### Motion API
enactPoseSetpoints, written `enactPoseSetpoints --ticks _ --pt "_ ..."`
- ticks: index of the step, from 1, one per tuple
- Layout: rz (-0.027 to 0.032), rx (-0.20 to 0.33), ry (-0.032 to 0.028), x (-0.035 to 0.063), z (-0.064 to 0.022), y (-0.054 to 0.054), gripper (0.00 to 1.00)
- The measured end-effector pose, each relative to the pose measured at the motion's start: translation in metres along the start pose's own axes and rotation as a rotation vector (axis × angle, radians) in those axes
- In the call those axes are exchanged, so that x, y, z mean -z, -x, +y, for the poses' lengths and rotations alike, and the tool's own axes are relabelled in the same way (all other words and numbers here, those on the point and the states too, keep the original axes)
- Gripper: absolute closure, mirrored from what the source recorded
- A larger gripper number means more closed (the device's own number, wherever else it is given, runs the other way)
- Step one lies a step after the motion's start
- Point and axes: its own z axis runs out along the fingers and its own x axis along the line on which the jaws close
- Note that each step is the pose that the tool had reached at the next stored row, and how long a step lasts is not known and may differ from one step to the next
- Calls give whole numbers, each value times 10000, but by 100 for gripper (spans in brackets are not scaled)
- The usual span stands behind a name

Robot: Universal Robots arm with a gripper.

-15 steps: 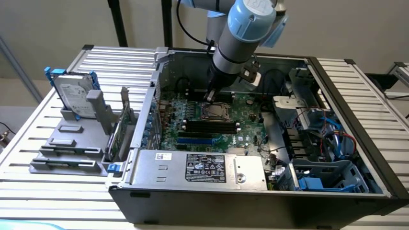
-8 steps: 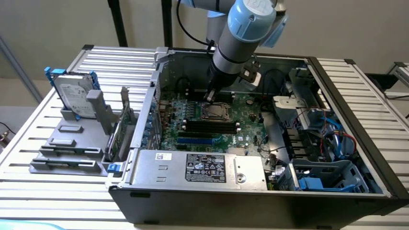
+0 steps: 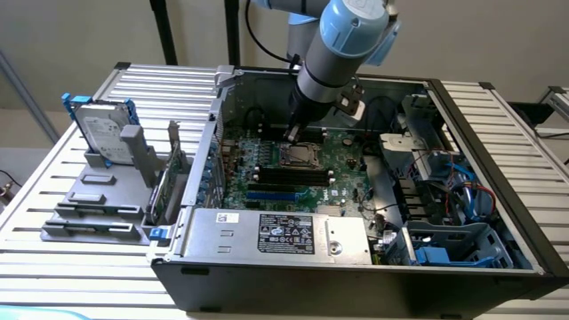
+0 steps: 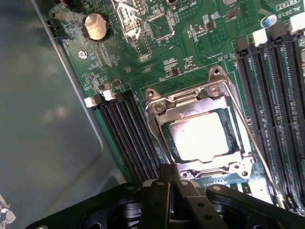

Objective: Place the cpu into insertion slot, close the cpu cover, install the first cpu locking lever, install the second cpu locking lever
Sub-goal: 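Install the second cpu locking lever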

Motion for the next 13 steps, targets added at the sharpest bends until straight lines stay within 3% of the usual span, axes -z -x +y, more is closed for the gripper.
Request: enactPoseSetpoints --ticks 6,13 --pt "-25 -17 -34 153 32 142 89" --pt "-67 -59 -142 316 83 335 89"
